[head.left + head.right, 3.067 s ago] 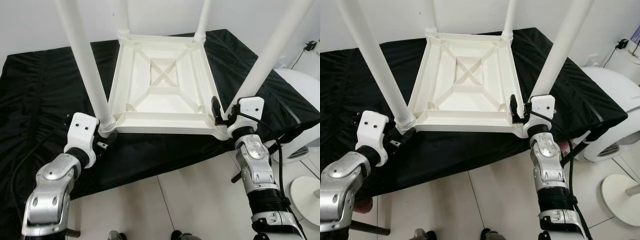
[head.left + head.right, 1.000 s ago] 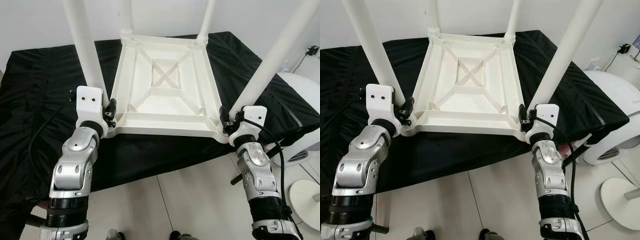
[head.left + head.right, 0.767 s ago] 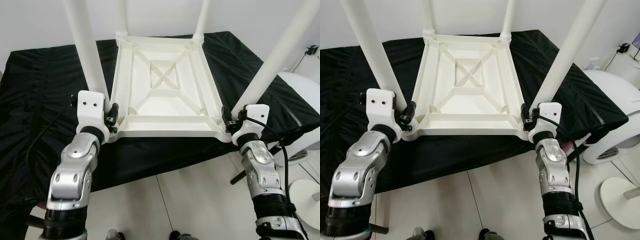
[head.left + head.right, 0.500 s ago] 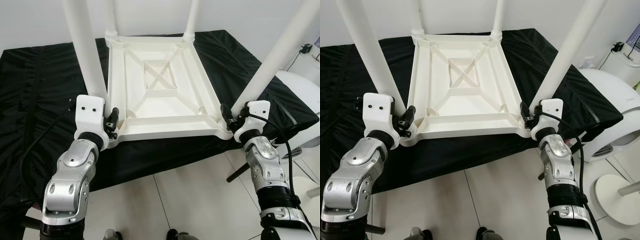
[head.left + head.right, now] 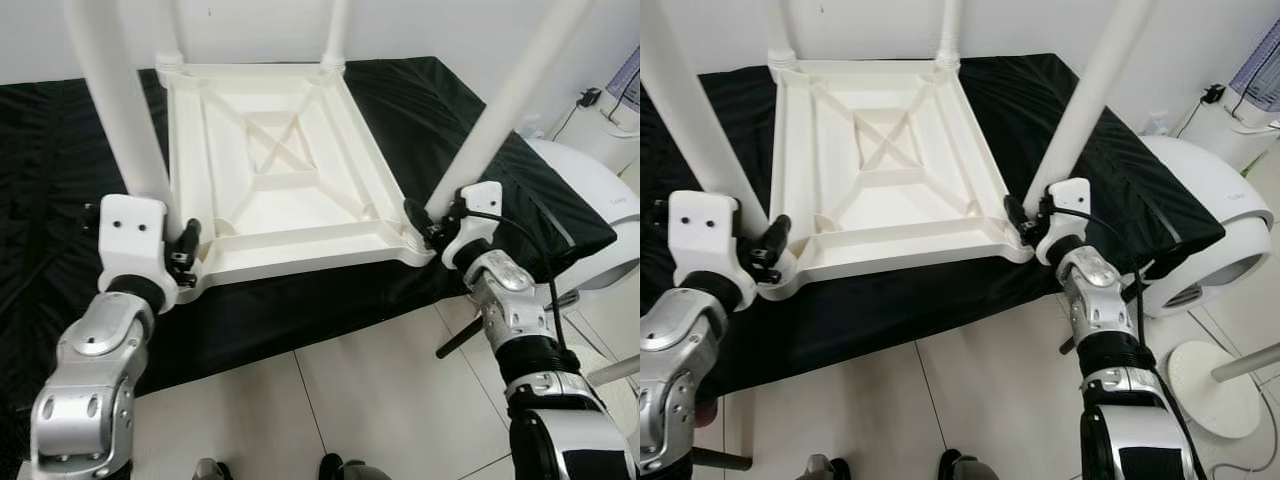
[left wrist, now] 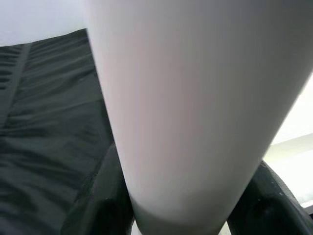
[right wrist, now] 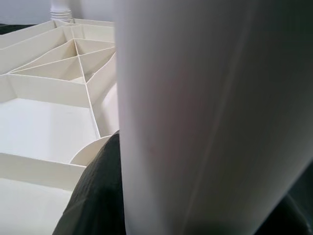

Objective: Building children table

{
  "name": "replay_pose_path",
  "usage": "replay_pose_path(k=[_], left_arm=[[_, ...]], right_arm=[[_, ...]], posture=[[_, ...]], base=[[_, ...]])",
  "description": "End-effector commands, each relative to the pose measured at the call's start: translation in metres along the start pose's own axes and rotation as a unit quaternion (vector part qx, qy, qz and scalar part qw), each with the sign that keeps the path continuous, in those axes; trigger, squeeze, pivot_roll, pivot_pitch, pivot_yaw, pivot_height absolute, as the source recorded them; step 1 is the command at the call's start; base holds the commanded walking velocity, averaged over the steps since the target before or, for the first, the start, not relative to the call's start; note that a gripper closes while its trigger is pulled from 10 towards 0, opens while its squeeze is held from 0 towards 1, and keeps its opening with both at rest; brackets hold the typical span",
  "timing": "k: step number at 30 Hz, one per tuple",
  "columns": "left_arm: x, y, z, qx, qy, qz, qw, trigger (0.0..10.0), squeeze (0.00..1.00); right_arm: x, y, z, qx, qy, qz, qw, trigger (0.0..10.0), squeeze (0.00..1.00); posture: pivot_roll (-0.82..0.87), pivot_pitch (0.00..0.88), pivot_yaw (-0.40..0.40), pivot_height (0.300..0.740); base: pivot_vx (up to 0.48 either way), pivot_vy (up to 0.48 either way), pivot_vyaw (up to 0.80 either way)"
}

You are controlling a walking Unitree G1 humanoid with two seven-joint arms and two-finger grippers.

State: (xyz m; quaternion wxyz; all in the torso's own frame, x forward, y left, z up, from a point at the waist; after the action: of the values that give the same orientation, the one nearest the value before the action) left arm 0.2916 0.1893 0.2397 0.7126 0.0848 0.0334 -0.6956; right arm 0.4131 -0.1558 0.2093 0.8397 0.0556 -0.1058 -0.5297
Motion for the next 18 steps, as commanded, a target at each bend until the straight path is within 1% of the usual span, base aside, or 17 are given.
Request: replay_pose_path(k=[1, 3, 7, 8, 9, 10, 12, 13, 14, 15, 16, 17, 18], left_arm=[[-0.006, -0.007, 0.013, 0.026, 0.016, 0.02, 0.999, 10.0, 0.0], [-0.003, -0.007, 0.013, 0.021, 0.013, 0.018, 1.0, 10.0, 0.0], [-0.002, -0.007, 0.012, 0.019, 0.011, 0.016, 1.0, 10.0, 0.0], [0.002, -0.008, 0.013, 0.02, 0.006, 0.01, 1.0, 10.0, 0.0], [0.009, -0.007, 0.013, 0.021, 0.0, -0.003, 1.0, 10.0, 0.0], [0.009, -0.007, 0.013, 0.021, 0.0, -0.003, 1.0, 10.0, 0.0], [0.025, -0.006, 0.014, 0.022, -0.011, -0.035, 0.999, 10.0, 0.0], [0.025, -0.006, 0.014, 0.022, -0.011, -0.035, 0.999, 10.0, 0.0], [0.03, -0.006, 0.014, 0.021, -0.014, -0.044, 0.999, 10.0, 0.0], [0.039, -0.005, 0.015, 0.02, -0.02, -0.062, 0.998, 10.0, 0.0], [0.039, -0.005, 0.015, 0.02, -0.02, -0.062, 0.998, 10.0, 0.0], [0.049, -0.005, 0.015, 0.021, -0.023, -0.082, 0.996, 10.0, 0.0], [0.049, -0.005, 0.015, 0.021, -0.023, -0.082, 0.996, 10.0, 0.0]], right_arm=[[-0.008, 0.003, -0.004, -0.012, -0.008, 0.026, 1.0, 10.0, 0.0], [-0.014, 0.007, -0.004, -0.009, -0.007, 0.041, 0.999, 10.0, 0.0], [-0.015, 0.007, -0.005, -0.009, -0.008, 0.044, 0.999, 10.0, 0.0], [-0.013, 0.005, -0.007, -0.011, -0.008, 0.046, 0.999, 10.0, 0.0], [-0.006, -0.002, -0.009, -0.015, -0.01, 0.04, 0.999, 10.0, 0.0], [-0.006, -0.002, -0.009, -0.015, -0.01, 0.04, 0.999, 10.0, 0.0], [0.013, -0.015, -0.013, -0.023, -0.018, 0.014, 0.999, 10.0, 0.0], [0.013, -0.015, -0.013, -0.023, -0.018, 0.014, 0.999, 10.0, 0.0], [0.02, -0.019, -0.014, -0.024, -0.019, 0.005, 1.0, 10.0, 0.0], [0.03, -0.024, -0.013, -0.024, -0.023, -0.015, 0.999, 10.0, 0.0], [0.03, -0.024, -0.013, -0.024, -0.023, -0.015, 0.999, 10.0, 0.0], [0.038, -0.028, -0.011, -0.019, -0.028, -0.035, 0.999, 10.0, 0.0], [0.038, -0.028, -0.011, -0.019, -0.028, -0.035, 0.999, 10.0, 0.0]], posture=[[0.08, 0.179, -0.094, 0.74], [0.08, 0.179, -0.092, 0.74], [0.08, 0.179, -0.092, 0.74], [0.08, 0.178, -0.092, 0.74], [0.07, 0.176, -0.088, 0.74], [0.07, 0.176, -0.088, 0.74], [0.06, 0.172, -0.081, 0.74], [0.06, 0.172, -0.081, 0.74], [0.06, 0.172, -0.081, 0.74], [0.03, 0.165, -0.064, 0.74], [0.03, 0.165, -0.064, 0.74], [0.02, 0.163, -0.053, 0.74], [0.02, 0.163, -0.053, 0.74]], base=[[0.0, 0.0, 0.0], [0.0, 0.0, 0.0], [0.0, 0.0, 0.0], [0.0, 0.0, 0.0], [0.0, 0.0, 0.0], [0.0, 0.0, 0.0], [0.0, 0.0, 0.0], [0.0, 0.0, 0.0], [0.0, 0.0, 0.0], [0.0, 0.0, 0.0], [0.0, 0.0, 0.0], [0.0, 0.0, 0.0], [0.0, 0.0, 0.0]])
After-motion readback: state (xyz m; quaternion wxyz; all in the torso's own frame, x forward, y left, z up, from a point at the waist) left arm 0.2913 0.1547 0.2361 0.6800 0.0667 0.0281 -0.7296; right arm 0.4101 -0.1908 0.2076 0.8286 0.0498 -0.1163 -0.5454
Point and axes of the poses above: a point about 5 cm out from each wrist's last joint towards the gripper, its own y axis pointing out of the wrist towards the gripper, its own z axis along the axis of the wrist's last joint, x = y × z, the point moved 4 cm from there along y, pointing out of the wrist towards the gripper, and after that the axes turned 1 degree about y, right-handed, at the moved point
